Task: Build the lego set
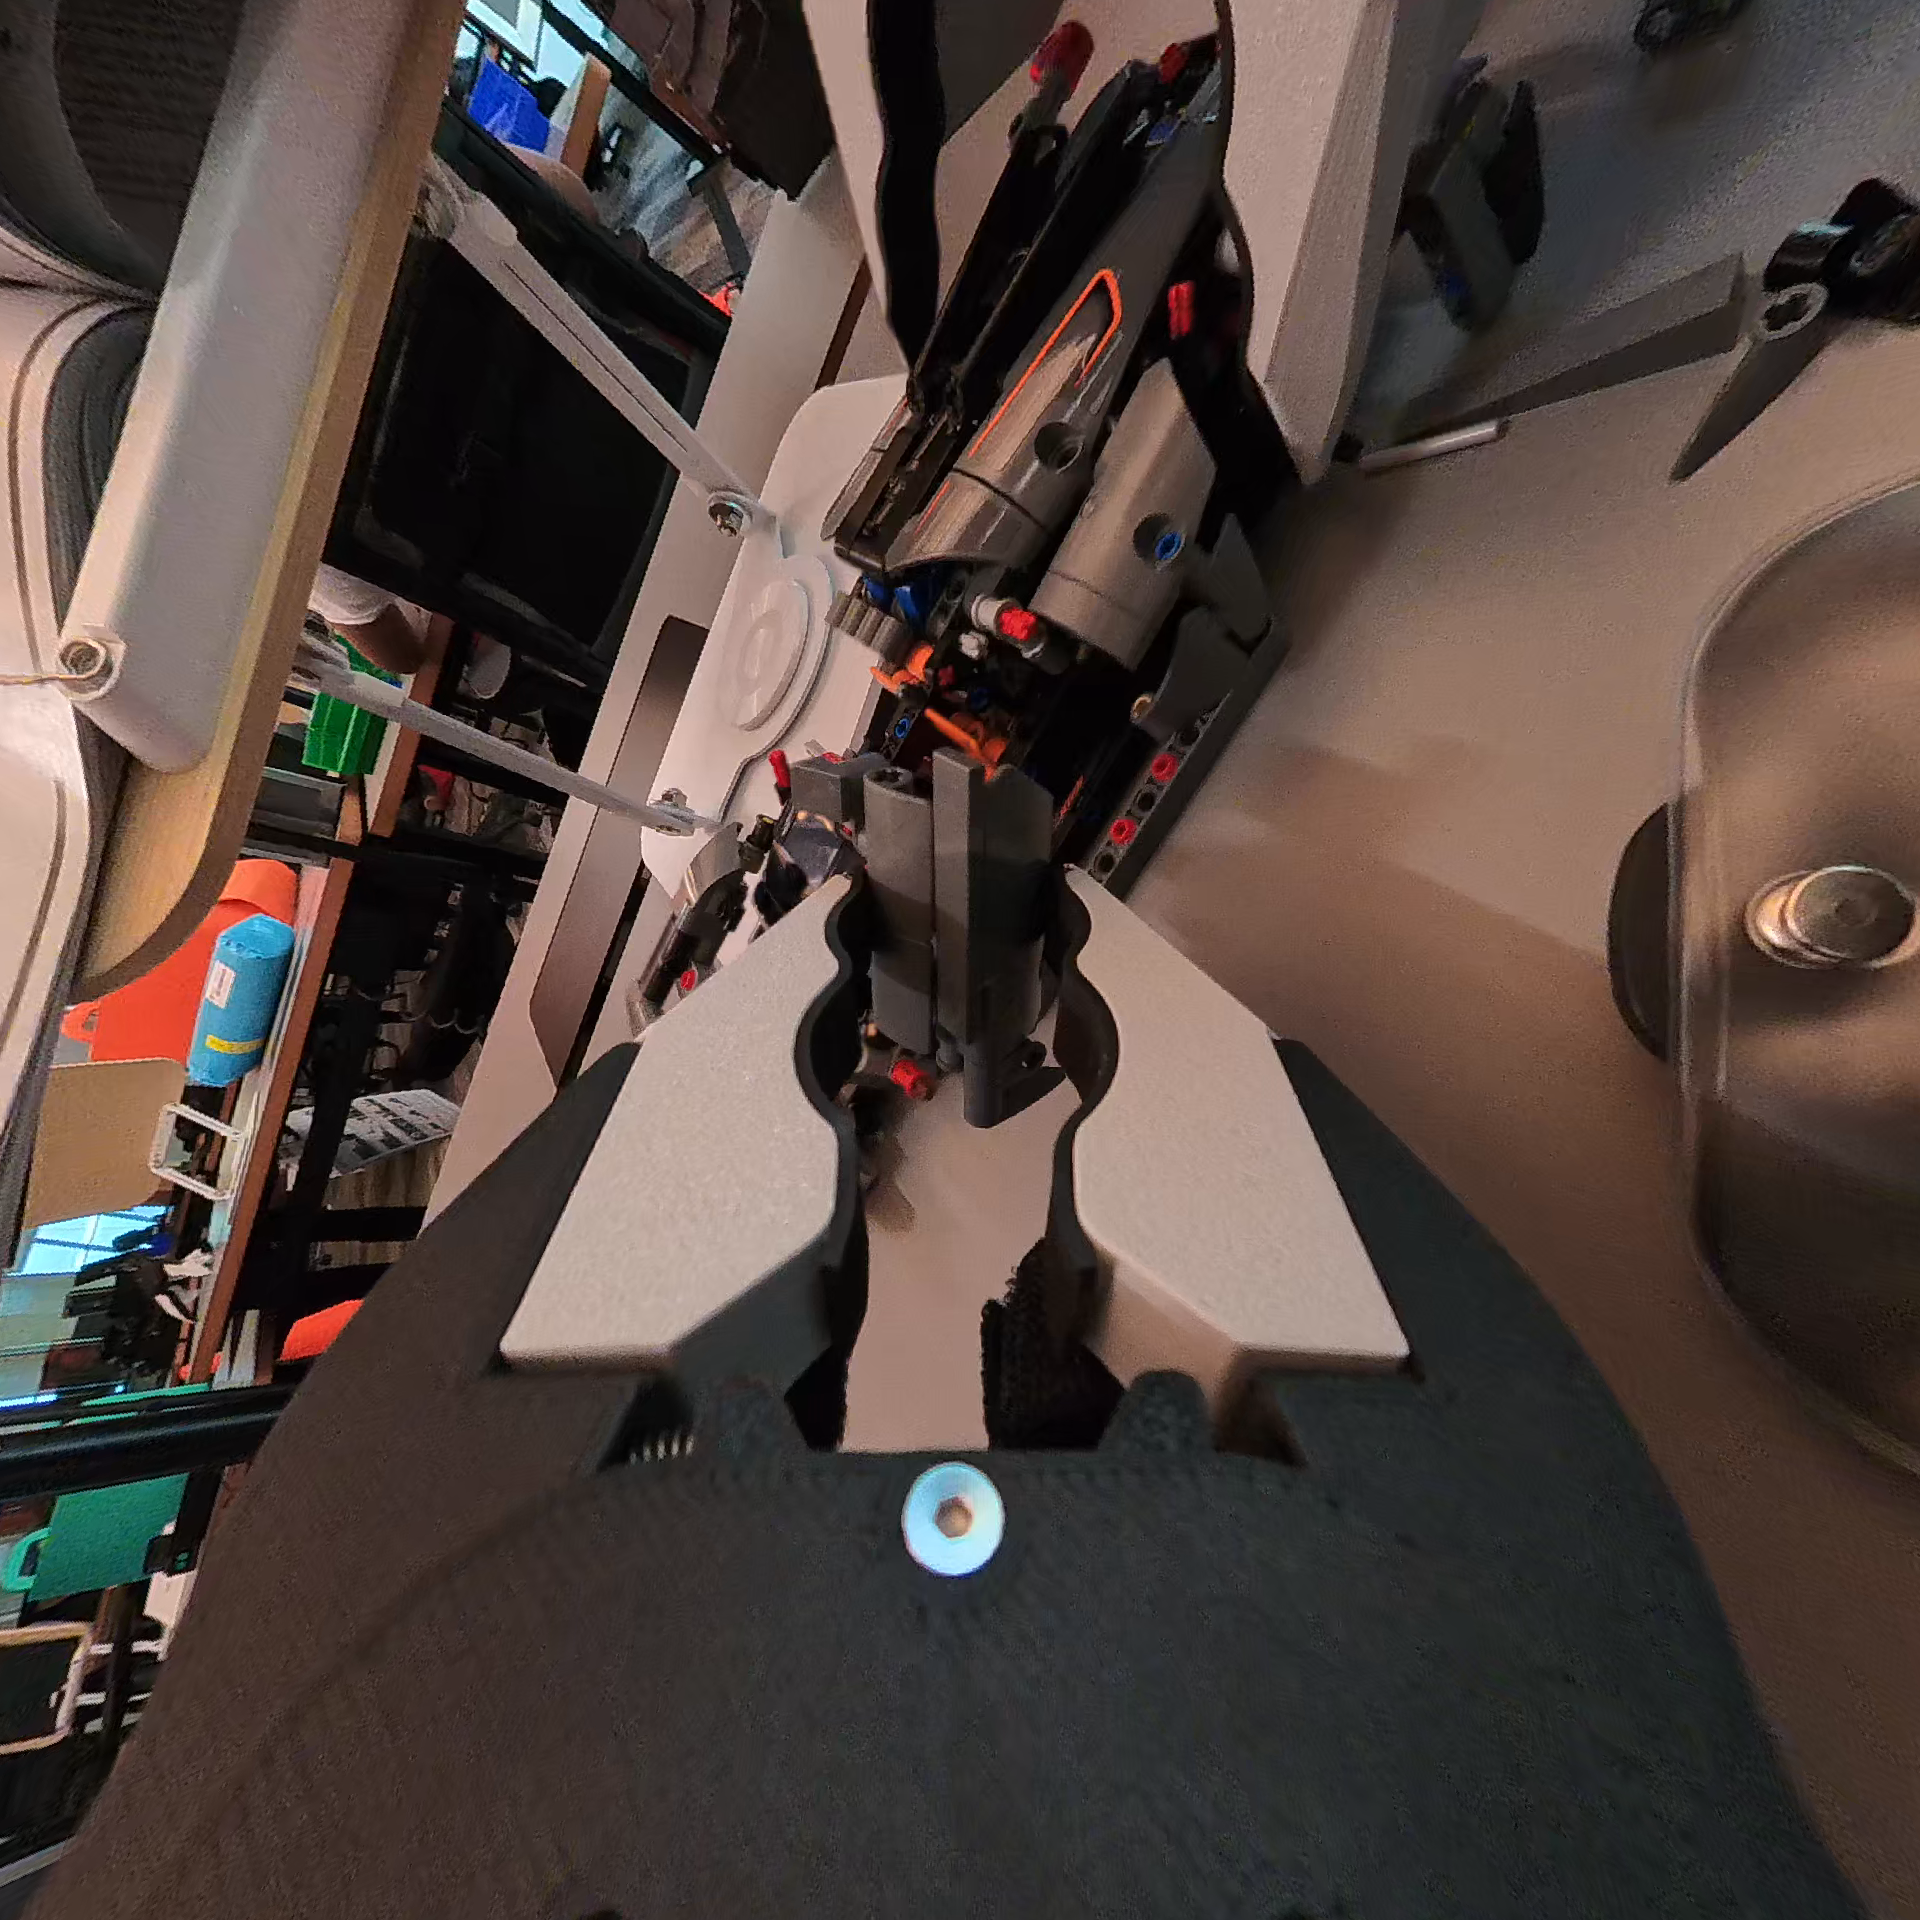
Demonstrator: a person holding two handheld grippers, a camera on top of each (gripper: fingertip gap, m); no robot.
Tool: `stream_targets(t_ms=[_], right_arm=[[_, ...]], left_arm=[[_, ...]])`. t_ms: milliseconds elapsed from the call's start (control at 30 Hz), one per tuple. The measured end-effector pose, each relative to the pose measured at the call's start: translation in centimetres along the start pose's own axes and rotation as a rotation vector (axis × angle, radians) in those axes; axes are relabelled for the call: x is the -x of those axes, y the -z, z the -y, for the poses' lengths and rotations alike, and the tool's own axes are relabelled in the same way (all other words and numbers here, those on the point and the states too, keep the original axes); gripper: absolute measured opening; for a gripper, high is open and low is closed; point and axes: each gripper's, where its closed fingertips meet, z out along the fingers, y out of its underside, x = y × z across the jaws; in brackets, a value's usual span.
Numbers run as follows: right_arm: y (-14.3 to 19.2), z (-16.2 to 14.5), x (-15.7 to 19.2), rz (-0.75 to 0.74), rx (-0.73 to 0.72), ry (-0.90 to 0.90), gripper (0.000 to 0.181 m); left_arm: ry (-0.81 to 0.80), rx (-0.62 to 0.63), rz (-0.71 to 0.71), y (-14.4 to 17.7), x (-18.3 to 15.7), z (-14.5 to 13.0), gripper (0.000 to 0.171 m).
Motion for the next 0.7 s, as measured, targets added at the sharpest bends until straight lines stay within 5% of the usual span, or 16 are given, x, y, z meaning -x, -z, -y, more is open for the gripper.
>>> stream_targets(t_ms=[133,700], right_arm=[[1.1,-2.2,-1.1,-0.001,0.007,-0.035,0.085],[2.3,-4.9,-3.0,0.032,0.042,-0.016,0.088]], left_arm=[[0.014,-0.008,0.004,0.1,0.1,0.2,0.031],[0.049,-0.06,-0.033,0.7,0.0,1.8,0.031]])
